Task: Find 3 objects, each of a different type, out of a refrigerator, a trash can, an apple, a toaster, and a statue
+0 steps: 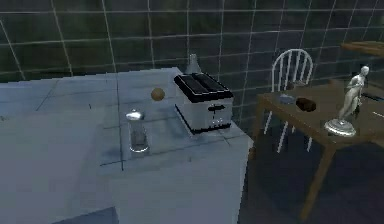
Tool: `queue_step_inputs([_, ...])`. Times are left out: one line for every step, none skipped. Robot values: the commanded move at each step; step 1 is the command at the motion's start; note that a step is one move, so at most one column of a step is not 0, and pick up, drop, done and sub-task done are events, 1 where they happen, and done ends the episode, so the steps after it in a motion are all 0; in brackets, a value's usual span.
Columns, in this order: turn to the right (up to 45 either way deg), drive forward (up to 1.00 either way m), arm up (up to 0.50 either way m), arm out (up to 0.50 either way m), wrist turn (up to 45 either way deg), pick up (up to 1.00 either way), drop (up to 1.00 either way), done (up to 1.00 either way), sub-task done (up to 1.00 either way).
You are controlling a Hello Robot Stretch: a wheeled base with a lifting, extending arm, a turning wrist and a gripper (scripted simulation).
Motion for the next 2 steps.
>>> queue_step_inputs([0.0, 0.0, 0.0, 0.0, 0.0, 0.0, 0.0, 0.0, 1.0])
queue_step_inputs([45.0, 0.0, 0.0, 0.0, 0.0, 0.0, 0.0, 0.0, 0.0])
